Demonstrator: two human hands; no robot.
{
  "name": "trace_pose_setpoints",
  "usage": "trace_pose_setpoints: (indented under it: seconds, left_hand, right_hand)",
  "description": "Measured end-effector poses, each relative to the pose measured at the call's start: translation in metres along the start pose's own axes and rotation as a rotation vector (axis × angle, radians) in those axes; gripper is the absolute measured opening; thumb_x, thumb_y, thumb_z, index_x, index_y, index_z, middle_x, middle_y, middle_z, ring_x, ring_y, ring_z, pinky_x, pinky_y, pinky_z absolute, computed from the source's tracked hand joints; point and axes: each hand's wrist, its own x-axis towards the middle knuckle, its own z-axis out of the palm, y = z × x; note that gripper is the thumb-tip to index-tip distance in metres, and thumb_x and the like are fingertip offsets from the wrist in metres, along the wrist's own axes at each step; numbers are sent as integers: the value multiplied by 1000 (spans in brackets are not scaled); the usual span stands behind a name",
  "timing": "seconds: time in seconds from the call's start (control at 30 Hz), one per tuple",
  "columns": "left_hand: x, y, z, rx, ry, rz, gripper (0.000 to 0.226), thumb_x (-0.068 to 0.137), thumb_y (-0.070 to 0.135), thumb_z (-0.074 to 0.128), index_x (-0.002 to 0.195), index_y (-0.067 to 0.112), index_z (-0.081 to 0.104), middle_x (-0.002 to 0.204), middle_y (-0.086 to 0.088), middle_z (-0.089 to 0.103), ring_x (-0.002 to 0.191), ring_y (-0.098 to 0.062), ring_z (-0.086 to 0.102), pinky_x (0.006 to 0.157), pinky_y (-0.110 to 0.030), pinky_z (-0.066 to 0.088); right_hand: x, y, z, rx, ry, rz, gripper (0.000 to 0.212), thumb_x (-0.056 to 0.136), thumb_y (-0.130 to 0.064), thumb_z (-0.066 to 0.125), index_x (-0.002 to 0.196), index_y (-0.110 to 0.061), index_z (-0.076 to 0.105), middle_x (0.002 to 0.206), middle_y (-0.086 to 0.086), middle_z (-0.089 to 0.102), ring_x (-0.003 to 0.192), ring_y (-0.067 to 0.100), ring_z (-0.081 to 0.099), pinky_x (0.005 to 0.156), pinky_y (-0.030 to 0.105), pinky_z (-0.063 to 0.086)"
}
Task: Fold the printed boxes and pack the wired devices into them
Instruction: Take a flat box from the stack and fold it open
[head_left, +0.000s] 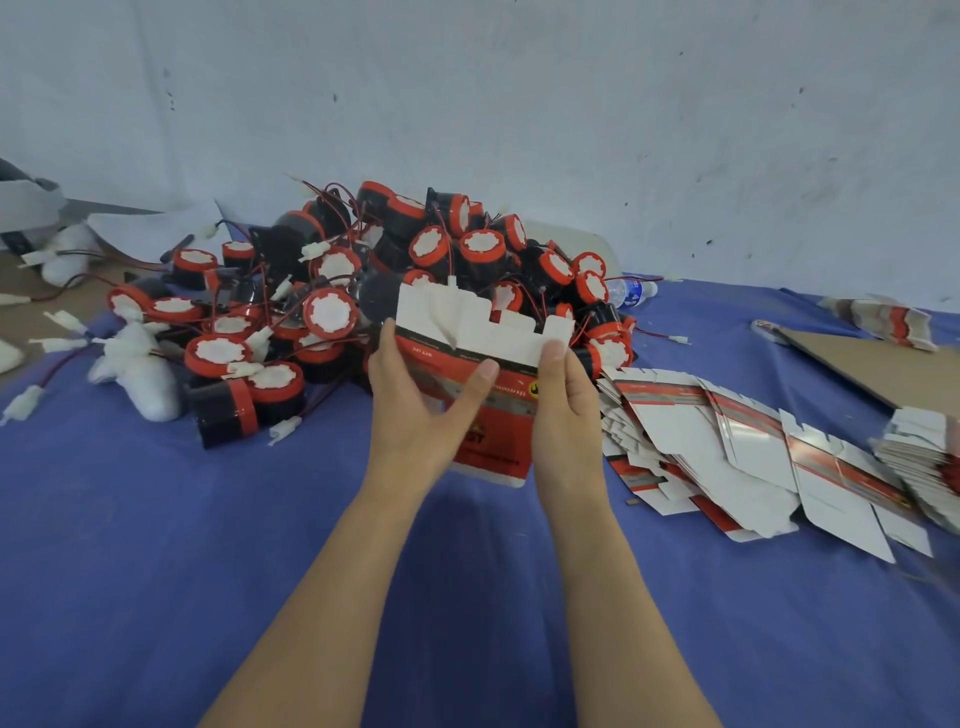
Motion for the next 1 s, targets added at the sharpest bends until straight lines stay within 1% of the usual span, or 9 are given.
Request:
trace_pose_setpoints:
  seconds: [0.07, 0.13, 0.27, 0.37, 0.43, 0.53, 0.7, 0.9, 1.0]
  left_hand:
    - [-7, 4, 8, -19, -34, 7, 78, 57, 66, 65, 122, 31, 40, 121, 13, 49, 107, 10, 52, 79, -1, 42]
    - [-13, 6, 15, -49, -71, -12, 54, 65, 67, 63, 106, 37, 44, 107, 17, 60, 93, 15, 58, 70, -4, 45]
    - [-15, 7, 14, -124, -7, -52, 33, 79, 68, 43, 95, 40, 52, 92, 18, 66, 85, 7, 63, 68, -13, 50]
    - [-15, 8, 12, -121, -2, -47, 21, 84, 56, 43, 95, 41, 54, 93, 14, 66, 86, -1, 64, 68, -18, 52]
    - [-12, 9, 12, -100, -18, -53, 17, 92, 42, 45, 104, 37, 56, 98, 11, 64, 90, -6, 63, 69, -23, 51]
    - [-6, 10, 10, -97, -48, -115, 24, 97, 29, 45, 118, 36, 54, 102, 13, 64, 89, -5, 63, 66, -21, 48]
    - [-6, 13, 10, -131, -26, -171, 43, 96, 28, 46, 137, 37, 40, 118, 14, 57, 102, -5, 58, 76, -26, 49]
    - [-2, 18, 6, -98, 96, -203, 1, 92, 34, 53, 91, 34, 52, 89, 8, 63, 80, -7, 63, 57, -19, 42]
    - [0, 21, 6, -72, 202, -139, 26, 94, 43, 50, 83, 20, 55, 73, 7, 57, 60, 5, 57, 46, -9, 38]
  right_hand:
    - [-3, -1, 7, -45, -5, -33, 24, 103, -39, 30, 105, -45, 54, 102, -33, 60, 101, -18, 54, 86, 6, 41]
    - [-4, 0, 12, -32, -31, -14, 26, 101, -43, 24, 122, -45, 40, 112, -41, 46, 104, -29, 43, 83, -4, 33]
    - [-1, 5, 6, -37, -45, 88, 37, 101, -47, 31, 131, -36, 51, 123, -19, 57, 111, -9, 54, 84, 10, 44]
    - [1, 0, 3, 37, 21, 198, 19, 99, -29, 45, 106, -40, 58, 102, -15, 65, 84, -6, 63, 68, 16, 49]
    - [2, -1, 2, 38, 74, 196, 27, 96, -17, 46, 95, -42, 56, 90, -16, 66, 80, 2, 63, 67, 22, 51]
    - [0, -4, 5, 21, 120, 118, 38, 95, -7, 42, 95, -44, 52, 83, -21, 67, 77, 5, 63, 66, 23, 52]
    - [-6, -6, 11, -70, 146, -12, 51, 91, -1, 40, 108, -48, 45, 103, -15, 64, 84, 10, 63, 66, 22, 49]
    - [-11, -7, 18, -165, 91, -137, 52, 93, 1, 39, 101, -49, 50, 104, -21, 62, 94, 7, 62, 70, 21, 52]
    - [-14, -7, 21, -213, 75, -204, 52, 93, 1, 38, 103, -49, 49, 111, -14, 61, 103, 13, 60, 80, 30, 53]
